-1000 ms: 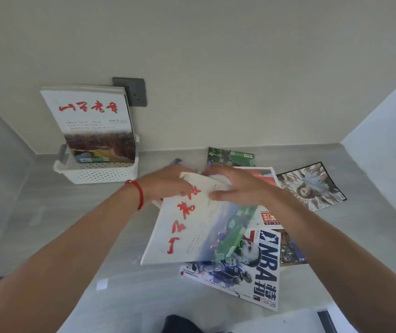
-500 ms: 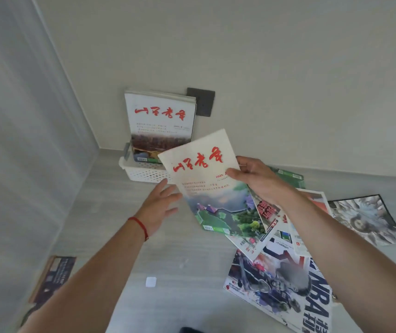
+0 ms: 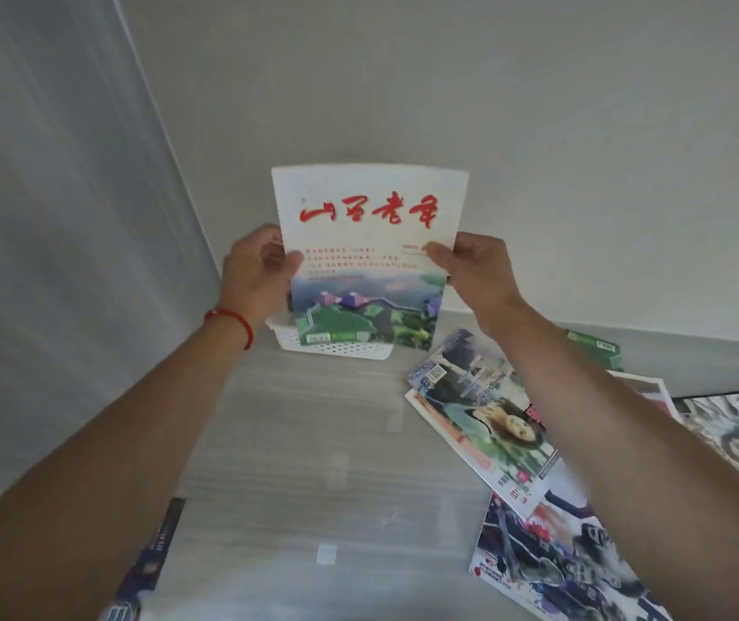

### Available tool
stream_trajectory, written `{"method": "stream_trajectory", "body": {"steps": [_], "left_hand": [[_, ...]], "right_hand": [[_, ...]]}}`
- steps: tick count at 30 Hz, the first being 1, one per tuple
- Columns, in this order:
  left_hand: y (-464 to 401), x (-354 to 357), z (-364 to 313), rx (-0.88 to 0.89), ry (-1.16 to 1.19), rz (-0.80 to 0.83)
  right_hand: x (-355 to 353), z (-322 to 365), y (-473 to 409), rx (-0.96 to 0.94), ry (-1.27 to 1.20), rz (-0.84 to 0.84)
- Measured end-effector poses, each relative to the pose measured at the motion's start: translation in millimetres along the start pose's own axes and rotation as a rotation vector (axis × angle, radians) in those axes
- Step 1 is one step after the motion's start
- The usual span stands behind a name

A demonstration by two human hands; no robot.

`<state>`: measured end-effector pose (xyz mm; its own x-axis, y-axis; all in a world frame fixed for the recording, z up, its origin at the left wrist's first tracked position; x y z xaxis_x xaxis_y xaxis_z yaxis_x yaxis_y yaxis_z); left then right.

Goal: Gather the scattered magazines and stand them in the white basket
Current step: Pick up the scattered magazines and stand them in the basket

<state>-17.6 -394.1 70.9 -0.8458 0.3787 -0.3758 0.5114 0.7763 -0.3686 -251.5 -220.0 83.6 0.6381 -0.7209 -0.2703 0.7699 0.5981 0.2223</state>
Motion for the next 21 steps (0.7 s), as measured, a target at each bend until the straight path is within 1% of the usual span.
{"method": "stream_trajectory", "body": {"steps": [3,6,8,11,13,14,16,19,21], "left_hand": [[-28.8,-8.1,5.2,0.069,-0.098,-0.039],[-46.4,-2.4,22.1,0.094,-0.195,-0.057],[-53.0,2.8,36.1,0.05,-0.22,-0.073],[-61.2,9.1,56.4,-0.034,-0.249,-0.159],[-69.2,7.1,64.1,-0.048,-0.252,-0.232],[-72.6,6.2,67.2,-0.042,-0.266,-0.24],[-74.7,6.1,74.9,-0.057,-0.283,-0.204],[-69.2,14.0,88.6,-0.121,-0.247,-0.143],[-65.7,22.0,98.2,-0.154,-0.23,-0.134]], "right_hand": [[18.5,13.1,-17.1,-0.02,0.086,-0.104],[33.8,6.4,-36.0,0.041,0.089,-0.133],[44.2,1.1,-46.6,0.059,0.104,-0.126],[54.9,-8.2,-63.0,0.09,0.104,-0.113],[63.9,-7.6,-69.8,0.057,0.147,-0.111],[67.6,-5.9,-71.6,0.029,0.178,-0.119],[72.5,-7.1,-75.3,0.023,0.199,-0.122],[73.9,-24.0,-82.8,0.112,0.186,-0.124],[74.9,-37.8,-88.1,0.154,0.193,-0.128]]}}
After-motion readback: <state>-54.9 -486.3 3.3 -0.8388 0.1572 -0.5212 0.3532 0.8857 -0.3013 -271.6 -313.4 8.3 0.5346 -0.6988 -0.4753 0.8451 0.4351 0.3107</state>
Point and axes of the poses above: each hand's wrist, its own y-axis away from the middle knuckle, its own x-axis out of the palm, z = x × y, the point moved 3 cm from there along -y, towards the middle knuckle, and after that the axes turned 15 degrees about x, right-handed, at the moved point
